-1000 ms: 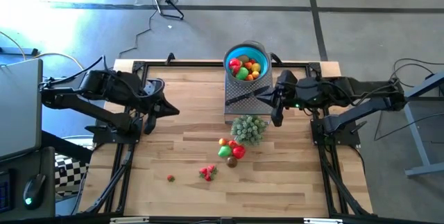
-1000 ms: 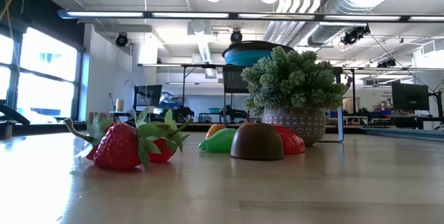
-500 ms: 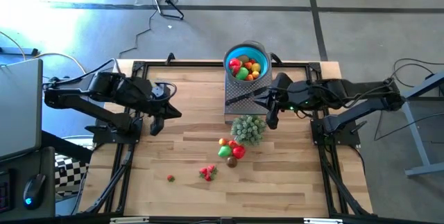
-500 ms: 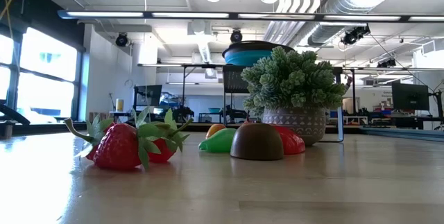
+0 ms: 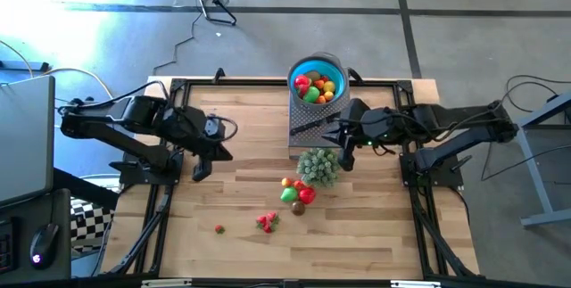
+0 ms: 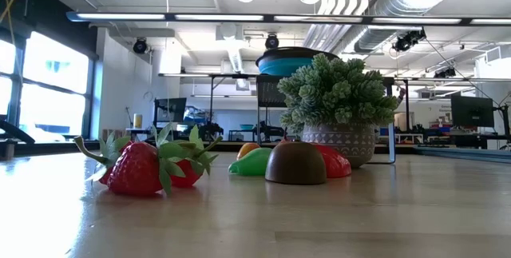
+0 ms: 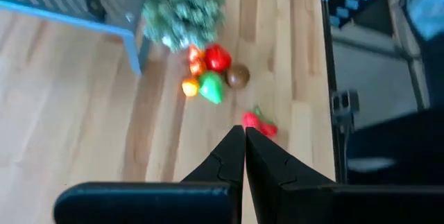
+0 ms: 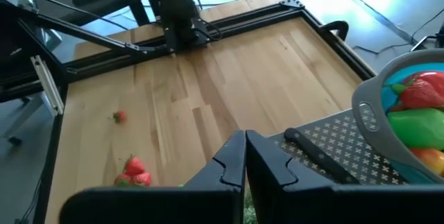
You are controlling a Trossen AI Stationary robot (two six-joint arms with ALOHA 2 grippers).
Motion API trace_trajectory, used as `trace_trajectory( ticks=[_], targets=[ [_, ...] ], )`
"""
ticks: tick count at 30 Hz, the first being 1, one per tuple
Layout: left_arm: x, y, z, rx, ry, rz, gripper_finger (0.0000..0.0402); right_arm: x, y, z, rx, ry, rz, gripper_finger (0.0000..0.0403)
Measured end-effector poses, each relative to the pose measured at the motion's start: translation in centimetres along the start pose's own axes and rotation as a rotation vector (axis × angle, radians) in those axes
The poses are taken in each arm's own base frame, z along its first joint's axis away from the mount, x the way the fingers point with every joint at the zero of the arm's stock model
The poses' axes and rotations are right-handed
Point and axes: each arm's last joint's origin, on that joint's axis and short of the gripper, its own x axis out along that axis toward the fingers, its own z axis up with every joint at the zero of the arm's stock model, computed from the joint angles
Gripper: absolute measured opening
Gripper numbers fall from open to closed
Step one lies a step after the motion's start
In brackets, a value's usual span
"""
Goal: Pick & Place Fruit
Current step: Put the red strawberry into the blue strainer bowl
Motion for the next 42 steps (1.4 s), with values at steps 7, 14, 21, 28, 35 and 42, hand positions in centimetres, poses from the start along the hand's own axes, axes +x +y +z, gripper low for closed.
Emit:
trace_trajectory(
  ticks=[7,14,21,28,35,42],
  targets=[
    [0.6,-3.3,-1.5,0.074,0.065,-0.058,0.0010,0.0,0.0,0.0,-0.001,0.003,0.000,0.0004],
    [0.5,-6.6,-3.4,0.117,0.126,-0.142,0.0010,0.0,0.0,0.0,-0.001,0.008,0.015,0.0004],
    [1.1,-7.7,-4.4,0.074,0.204,-0.143,0.0010,0.0,0.1,0.0,-0.009,0.009,0.018,0.0004],
    [1.7,-7.7,-4.5,0.076,0.236,-0.112,0.0011,0.0,0.0,0.0,-0.034,0.000,-0.004,0.0004],
    [2.2,-7.0,-5.7,0.091,0.390,0.007,0.0072,0.0,0.0,0.0,-0.053,0.001,0.000,0.0004],
    [3.1,-7.0,-6.1,0.114,0.451,0.055,0.0189,0.0,0.0,0.0,-0.053,0.002,0.000,0.0004]
  ],
)
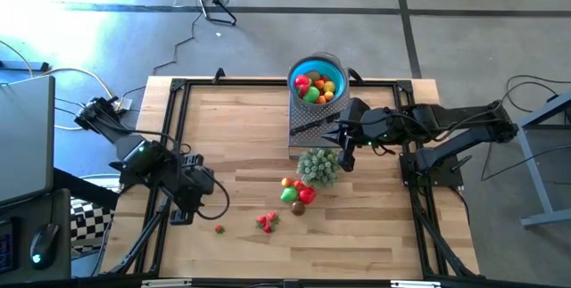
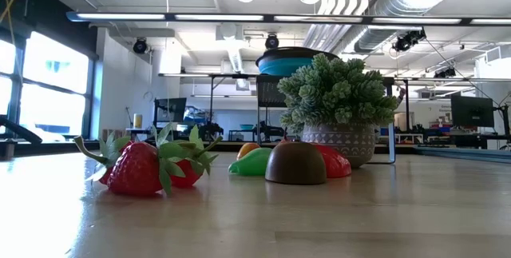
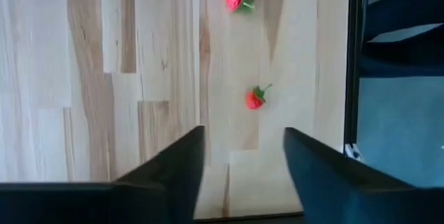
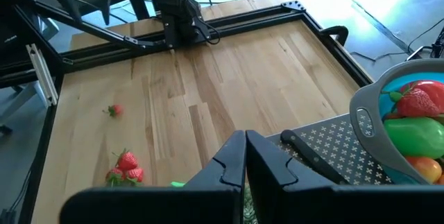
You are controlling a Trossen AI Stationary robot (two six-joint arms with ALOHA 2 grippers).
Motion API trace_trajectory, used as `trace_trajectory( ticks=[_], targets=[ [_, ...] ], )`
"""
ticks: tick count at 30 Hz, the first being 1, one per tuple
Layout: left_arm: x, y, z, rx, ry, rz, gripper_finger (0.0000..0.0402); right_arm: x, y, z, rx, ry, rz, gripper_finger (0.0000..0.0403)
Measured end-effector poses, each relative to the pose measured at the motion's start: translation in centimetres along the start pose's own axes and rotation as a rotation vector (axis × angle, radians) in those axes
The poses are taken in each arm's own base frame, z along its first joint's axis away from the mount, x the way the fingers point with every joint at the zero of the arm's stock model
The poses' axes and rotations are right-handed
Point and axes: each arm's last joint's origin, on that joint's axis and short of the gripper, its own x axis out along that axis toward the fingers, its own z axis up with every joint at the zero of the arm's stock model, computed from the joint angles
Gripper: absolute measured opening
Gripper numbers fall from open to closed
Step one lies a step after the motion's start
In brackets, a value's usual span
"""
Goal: Pick & Place Fruit
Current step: Put the red strawberry into the blue strainer bowl
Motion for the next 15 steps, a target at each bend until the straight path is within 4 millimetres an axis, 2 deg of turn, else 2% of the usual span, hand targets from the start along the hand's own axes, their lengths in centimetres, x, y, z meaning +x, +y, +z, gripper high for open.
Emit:
trace_trajectory(
  ticks=[4,8,15],
  targets=[
    [0.6,-0.3,0.3,0.004,0.020,0.014,0.0248,0.0,0.0,0.0,0.000,0.000,0.000,0.0004],
    [1.5,-0.7,0.6,0.026,0.057,0.011,0.0289,0.0,0.0,0.0,0.000,0.000,0.000,0.0004],
    [3.9,-1.7,1.4,0.061,0.134,0.035,0.0301,0.0,0.0,0.0,0.000,0.001,0.000,0.0004]
  ],
)
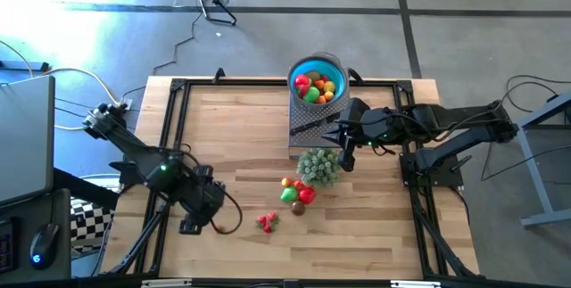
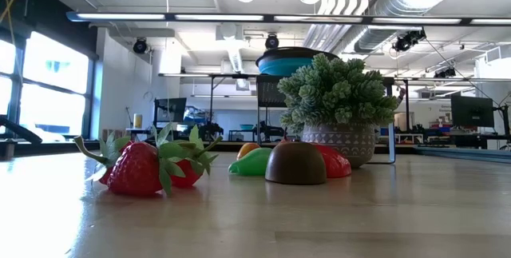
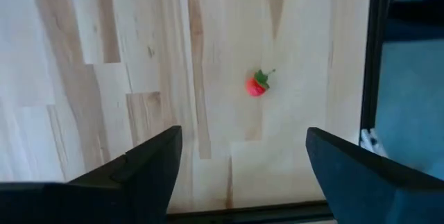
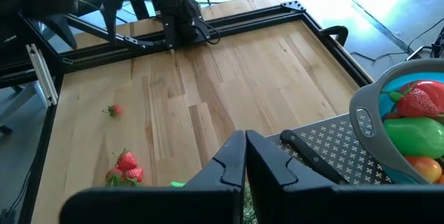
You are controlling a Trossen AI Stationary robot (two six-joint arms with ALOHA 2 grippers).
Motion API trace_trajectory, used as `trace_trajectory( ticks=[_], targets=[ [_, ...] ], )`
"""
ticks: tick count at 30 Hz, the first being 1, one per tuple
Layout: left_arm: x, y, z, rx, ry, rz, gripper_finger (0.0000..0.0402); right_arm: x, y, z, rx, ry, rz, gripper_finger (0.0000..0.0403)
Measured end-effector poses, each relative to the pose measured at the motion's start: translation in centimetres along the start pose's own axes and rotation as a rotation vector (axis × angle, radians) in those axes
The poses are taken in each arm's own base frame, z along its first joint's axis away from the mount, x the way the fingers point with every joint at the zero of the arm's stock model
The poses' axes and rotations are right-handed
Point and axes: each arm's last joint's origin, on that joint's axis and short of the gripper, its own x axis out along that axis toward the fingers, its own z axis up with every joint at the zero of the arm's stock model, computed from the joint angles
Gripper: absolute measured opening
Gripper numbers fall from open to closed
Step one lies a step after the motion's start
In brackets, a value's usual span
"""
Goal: Pick & Place Fruit
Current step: Put the red strawberry into the blue strainer bowl
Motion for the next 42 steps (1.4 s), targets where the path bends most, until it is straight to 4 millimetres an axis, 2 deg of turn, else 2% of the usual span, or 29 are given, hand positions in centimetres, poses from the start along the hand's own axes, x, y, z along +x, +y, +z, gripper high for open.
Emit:
trace_trajectory(
  ticks=[11,19,22,29,34,38,42],
  targets=[
    [4.4,-1.6,1.8,0.055,0.146,0.039,0.0301,0.0,0.0,0.0,-0.005,0.003,0.001,0.0004],
    [6.8,-3.3,4.1,0.043,0.030,-0.040,0.0301,0.0,0.0,-0.2,-0.014,0.032,0.031,0.0004],
    [7.5,-3.9,4.1,0.044,0.035,-0.048,0.0301,0.0,0.1,-0.3,-0.012,0.045,0.045,0.0004],
    [7.8,-5.4,2.8,0.069,0.026,0.013,0.0301,0.0,0.1,-0.3,0.021,0.046,0.046,0.0004],
    [9.5,-5.9,0.9,0.028,0.016,0.076,0.0301,0.0,0.1,-0.3,0.076,0.044,0.043,0.0004],
    [10.2,-6.3,-0.2,0.004,-0.034,0.027,0.0301,0.0,0.1,-0.3,0.118,0.041,0.041,0.0004],
    [11.5,-5.8,-1.1,-0.012,-0.043,0.015,0.0301,0.0,0.1,-0.3,0.123,0.040,0.041,0.0004]
  ],
)
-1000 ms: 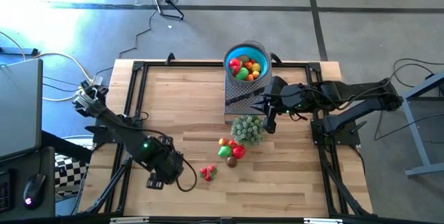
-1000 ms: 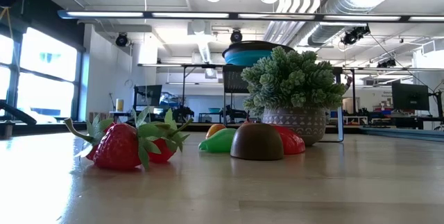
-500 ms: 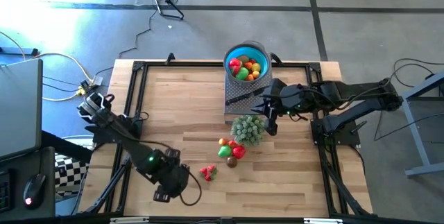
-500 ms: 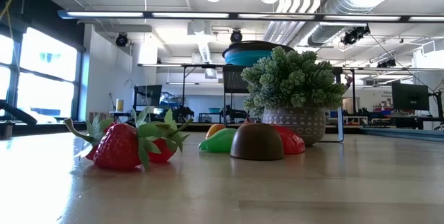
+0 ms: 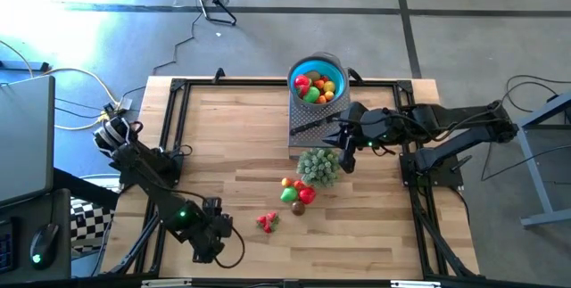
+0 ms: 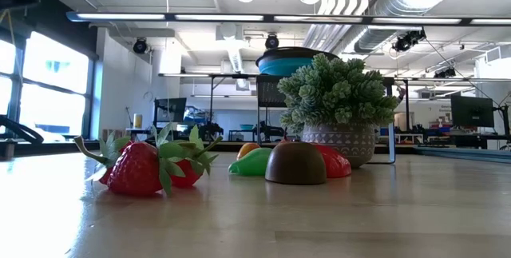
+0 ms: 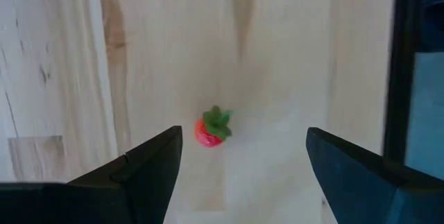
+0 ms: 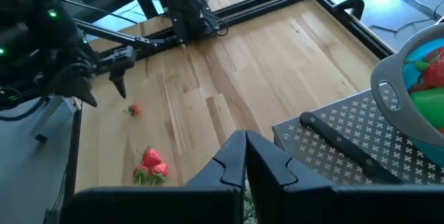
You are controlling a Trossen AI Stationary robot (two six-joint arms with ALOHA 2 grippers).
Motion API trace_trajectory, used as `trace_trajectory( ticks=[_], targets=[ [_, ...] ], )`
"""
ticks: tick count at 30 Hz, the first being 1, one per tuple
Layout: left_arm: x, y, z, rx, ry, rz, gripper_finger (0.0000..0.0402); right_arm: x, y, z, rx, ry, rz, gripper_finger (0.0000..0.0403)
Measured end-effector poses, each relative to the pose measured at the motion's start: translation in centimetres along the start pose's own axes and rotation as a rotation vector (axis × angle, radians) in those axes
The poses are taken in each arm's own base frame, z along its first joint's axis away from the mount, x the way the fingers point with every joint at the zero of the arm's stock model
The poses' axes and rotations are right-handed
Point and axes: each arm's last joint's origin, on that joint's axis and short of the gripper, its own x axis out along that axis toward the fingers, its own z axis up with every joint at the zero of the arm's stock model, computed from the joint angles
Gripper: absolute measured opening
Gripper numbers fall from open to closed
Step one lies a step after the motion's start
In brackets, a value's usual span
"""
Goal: Pick & Place Fruit
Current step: Put the red strawberry into the blue strainer bowl
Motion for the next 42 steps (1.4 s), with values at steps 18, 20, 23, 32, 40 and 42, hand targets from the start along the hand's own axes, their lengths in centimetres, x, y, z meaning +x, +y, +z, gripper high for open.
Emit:
trace_trajectory(
  ticks=[18,20,23,32,40,42],
  targets=[
    [1.7,0.7,-0.6,-0.022,-0.082,-0.012,0.0301,0.0,-0.2,0.0,-0.060,-0.017,-0.051,0.0004],
    [1.7,0.6,-0.6,-0.022,-0.084,-0.014,0.0301,0.0,-0.2,0.0,-0.060,-0.017,-0.051,0.0004],
    [1.7,0.6,-0.6,-0.021,-0.082,-0.011,0.0301,0.0,-0.2,0.0,-0.060,-0.016,-0.051,0.0004],
    [4.0,0.1,-0.6,-0.047,-0.040,0.013,0.0301,0.0,-0.2,0.0,-0.060,-0.016,-0.051,0.0004],
    [4.7,0.0,-0.7,-0.066,-0.001,0.007,0.0301,0.0,-0.2,0.0,-0.060,-0.016,-0.051,0.0004],
    [4.7,0.0,-0.7,-0.073,0.001,0.007,0.0301,0.0,-0.2,0.0,-0.060,-0.016,-0.051,0.0004]
  ],
)
